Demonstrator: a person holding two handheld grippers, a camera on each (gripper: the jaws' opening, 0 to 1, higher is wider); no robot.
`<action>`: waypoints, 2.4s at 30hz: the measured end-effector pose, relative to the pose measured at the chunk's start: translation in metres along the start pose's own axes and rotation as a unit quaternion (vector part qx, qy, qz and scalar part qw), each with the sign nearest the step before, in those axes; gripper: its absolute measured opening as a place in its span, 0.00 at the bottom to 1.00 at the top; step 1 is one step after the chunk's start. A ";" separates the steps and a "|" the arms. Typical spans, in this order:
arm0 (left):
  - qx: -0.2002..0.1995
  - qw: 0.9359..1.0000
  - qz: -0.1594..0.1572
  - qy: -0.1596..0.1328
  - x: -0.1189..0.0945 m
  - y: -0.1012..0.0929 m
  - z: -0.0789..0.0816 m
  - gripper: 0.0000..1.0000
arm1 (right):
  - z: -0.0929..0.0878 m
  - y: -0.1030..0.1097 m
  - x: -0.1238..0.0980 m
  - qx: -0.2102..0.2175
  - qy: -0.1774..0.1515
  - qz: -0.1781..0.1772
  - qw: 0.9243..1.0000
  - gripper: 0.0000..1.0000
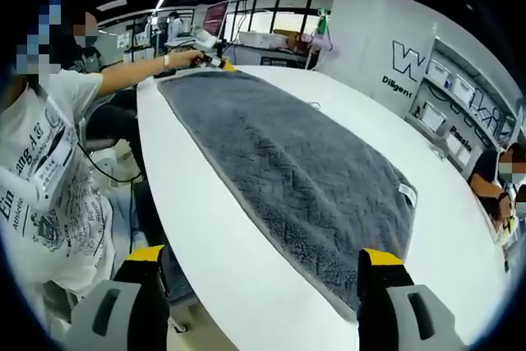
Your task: Fold the towel on the table until its edges align and the towel forms a compact rectangular stack.
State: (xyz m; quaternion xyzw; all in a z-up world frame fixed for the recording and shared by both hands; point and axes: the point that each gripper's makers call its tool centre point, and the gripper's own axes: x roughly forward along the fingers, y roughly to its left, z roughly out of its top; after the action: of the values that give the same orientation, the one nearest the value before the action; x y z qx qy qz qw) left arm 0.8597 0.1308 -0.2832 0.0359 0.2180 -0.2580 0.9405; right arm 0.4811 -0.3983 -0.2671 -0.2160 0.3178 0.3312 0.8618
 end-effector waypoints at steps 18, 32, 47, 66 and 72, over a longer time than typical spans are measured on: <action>0.037 0.999 0.038 0.008 0.010 0.027 0.001 0.04 | -0.001 0.001 0.005 0.005 0.002 0.004 1.000 0.99; 0.045 0.998 -0.022 -0.025 -0.046 -0.027 0.025 0.19 | 0.001 0.001 -0.006 0.011 -0.010 -0.007 1.000 0.99; 0.079 0.990 -0.106 -0.056 -0.167 -0.128 0.003 0.73 | 0.013 0.011 -0.013 0.003 -0.025 -0.009 1.000 0.99; 0.079 0.984 -0.160 0.007 -0.211 -0.173 -0.084 0.99 | 0.005 0.015 -0.015 0.010 -0.019 -0.007 1.000 0.99; 0.087 0.982 -0.168 0.012 -0.220 -0.180 -0.093 0.99 | -0.007 0.000 -0.015 0.034 -0.019 -0.022 0.999 0.99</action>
State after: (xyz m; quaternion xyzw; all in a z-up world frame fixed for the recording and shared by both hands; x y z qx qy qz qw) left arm 0.5636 0.0954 -0.2647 0.0836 0.2092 -0.4299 0.8743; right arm 0.4689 -0.4090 -0.2617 -0.1876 0.3076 0.3056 0.8814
